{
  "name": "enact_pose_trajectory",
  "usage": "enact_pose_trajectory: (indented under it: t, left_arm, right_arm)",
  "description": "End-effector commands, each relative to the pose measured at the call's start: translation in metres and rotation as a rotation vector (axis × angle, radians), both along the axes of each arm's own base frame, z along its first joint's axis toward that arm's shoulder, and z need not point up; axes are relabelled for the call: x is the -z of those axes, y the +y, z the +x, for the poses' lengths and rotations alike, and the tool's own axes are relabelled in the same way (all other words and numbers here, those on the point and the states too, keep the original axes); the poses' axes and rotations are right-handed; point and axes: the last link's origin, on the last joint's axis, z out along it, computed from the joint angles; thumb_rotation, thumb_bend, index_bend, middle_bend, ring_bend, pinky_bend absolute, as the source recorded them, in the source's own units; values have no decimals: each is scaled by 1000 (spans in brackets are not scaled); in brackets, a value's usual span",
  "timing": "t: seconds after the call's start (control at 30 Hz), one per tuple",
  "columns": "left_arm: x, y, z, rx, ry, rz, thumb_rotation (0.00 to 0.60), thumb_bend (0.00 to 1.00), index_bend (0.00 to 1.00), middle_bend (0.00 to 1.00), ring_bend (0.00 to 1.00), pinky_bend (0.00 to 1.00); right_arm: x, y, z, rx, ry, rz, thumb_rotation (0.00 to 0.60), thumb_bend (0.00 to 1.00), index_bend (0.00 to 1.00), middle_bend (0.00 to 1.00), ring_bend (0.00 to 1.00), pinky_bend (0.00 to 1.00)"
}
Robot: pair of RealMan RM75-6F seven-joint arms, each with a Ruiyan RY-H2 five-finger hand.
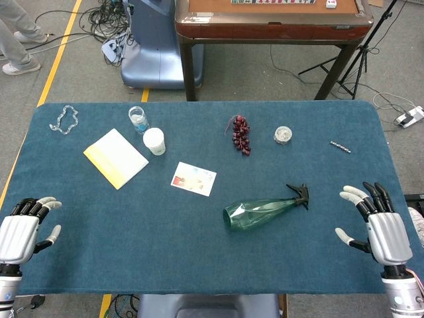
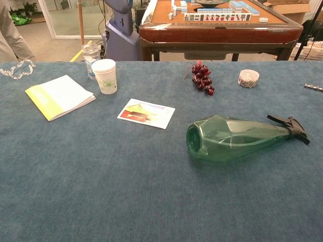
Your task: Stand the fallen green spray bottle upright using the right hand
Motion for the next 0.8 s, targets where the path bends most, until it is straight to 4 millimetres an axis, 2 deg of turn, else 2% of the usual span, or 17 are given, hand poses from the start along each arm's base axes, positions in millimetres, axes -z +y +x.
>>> enact_pose_trajectory:
  t: [0.03,0.43,0.63,0.8]
  left_arm:
    - [0,0,0,-1,0,-1,600,359,321,262,245,169]
    - [0,0,1,2,-3,1,600,360,321,262,245,169]
    - [0,-2,0,-3,-2,2,600,360,321,262,245,169]
    - [-1,-3,-1,-3,-4,7,600,359,321,262,244,169]
  right_arm:
    - [0,0,0,0,-1,1,600,139,265,236,64,0]
    - [10,-7,7,-44,19,80,600,139,265,236,63,0]
    - [27,-20,19,-103,54,168,600,134,265,220,63,0]
    - [47,-36,32,-155,94,250,600,54,235,175,62,0]
